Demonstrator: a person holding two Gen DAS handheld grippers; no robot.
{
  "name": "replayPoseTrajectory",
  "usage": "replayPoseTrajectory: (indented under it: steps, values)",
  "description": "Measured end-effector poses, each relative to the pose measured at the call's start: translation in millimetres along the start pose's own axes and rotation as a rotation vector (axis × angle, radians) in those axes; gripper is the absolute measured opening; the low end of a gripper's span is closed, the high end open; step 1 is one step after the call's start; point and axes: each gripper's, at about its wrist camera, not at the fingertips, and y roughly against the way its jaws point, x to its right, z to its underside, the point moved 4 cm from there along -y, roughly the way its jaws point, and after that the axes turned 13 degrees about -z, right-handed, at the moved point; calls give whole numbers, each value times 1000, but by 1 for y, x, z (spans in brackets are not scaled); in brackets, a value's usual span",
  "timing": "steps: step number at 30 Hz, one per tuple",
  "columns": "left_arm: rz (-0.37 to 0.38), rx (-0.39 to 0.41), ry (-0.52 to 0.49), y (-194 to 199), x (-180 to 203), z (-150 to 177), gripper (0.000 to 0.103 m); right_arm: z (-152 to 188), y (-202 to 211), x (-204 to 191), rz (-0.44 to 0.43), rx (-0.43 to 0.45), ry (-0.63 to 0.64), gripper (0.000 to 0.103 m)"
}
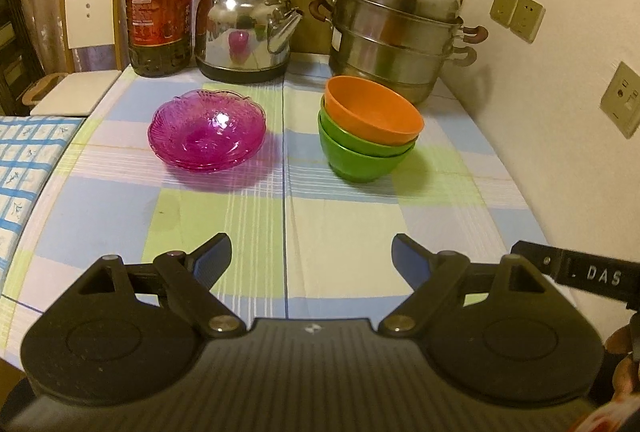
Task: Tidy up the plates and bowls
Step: 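Withdraw both grippers up from the bowl stack, then move both grippers to the orange bowl's rim and close them side by side, then lift the orange and green bowl stack with both grippers toward the pink plates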
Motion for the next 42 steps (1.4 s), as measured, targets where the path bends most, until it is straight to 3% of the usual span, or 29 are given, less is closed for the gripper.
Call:
replayPoseTrajectory:
  steps: [6, 13, 20, 24, 36, 42]
  values:
    - [25, -14, 29, -32, 9, -21, 85, -34, -24, 16, -11, -7, -36, 59]
    - [77, -19, 161, -87, 17, -68, 84, -96, -79, 33, -63, -6, -74, 59]
    - [131, -78, 231, -155, 35, -107, 72, -141, -147, 50, -87, -62, -100, 59]
    - [178, -145, 258, -194, 44, -117, 60, -151, -187, 63, -103, -128, -152, 59]
    - [193, -268, 273, -253, 47, -116, 43, -146, -249, 82, -106, -254, -200, 58]
    - [178, -285, 242, -261, 53, -121, 35, -146, -258, 87, -101, -270, -221, 37]
